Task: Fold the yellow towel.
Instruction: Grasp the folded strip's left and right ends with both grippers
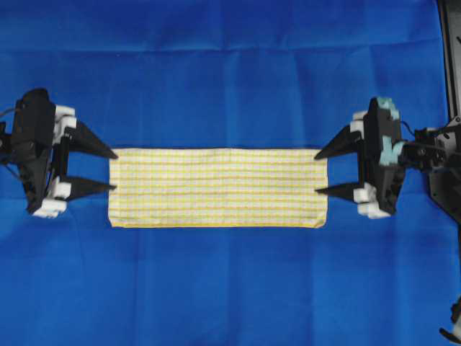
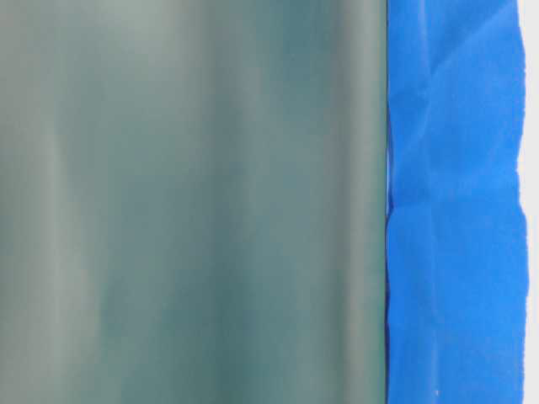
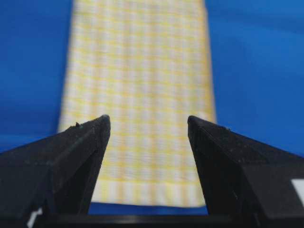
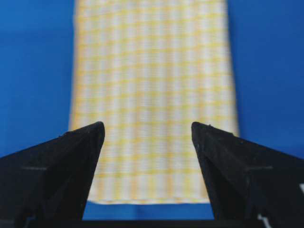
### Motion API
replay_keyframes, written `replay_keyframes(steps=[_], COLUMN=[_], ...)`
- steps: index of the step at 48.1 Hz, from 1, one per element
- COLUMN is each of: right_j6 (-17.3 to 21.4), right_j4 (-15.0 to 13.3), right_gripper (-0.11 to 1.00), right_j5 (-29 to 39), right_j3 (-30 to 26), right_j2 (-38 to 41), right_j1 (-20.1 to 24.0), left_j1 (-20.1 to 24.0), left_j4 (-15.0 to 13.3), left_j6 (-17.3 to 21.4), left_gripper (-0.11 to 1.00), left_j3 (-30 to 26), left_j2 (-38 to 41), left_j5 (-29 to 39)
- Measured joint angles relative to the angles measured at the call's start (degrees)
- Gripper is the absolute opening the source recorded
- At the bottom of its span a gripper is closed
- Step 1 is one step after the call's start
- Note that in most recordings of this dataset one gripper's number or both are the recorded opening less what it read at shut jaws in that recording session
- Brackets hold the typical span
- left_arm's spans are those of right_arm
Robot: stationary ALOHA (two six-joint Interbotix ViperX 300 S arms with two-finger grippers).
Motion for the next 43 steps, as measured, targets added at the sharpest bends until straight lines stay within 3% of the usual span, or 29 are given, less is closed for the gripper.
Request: replay_keyframes(steps=[9, 18, 31, 43], right_j6=[0.00, 0.00, 0.00, 0.26], right_j4=[-0.53, -0.70, -0.79, -0.79], right_gripper=[0.75, 0.75, 0.75, 0.70], right_j5=[2.29, 3.08, 3.16, 3.34], right_j3=[-0.26, -2.02, -4.04, -4.39], right_j2=[2.29, 8.00, 15.91, 18.11], right_j1=[-6.15, -8.53, -8.96, -8.96], left_j1=[4.75, 5.89, 8.09, 8.17], left_j4=[0.00, 0.00, 0.09, 0.00], left_j6=[2.72, 4.04, 4.13, 4.04], left_gripper=[0.59, 0.59, 0.59, 0.57], left_j3=[-0.70, -2.11, -3.25, -3.87], left_j2=[3.34, 9.49, 18.37, 19.60], left_j5=[0.09, 0.09, 0.44, 2.72])
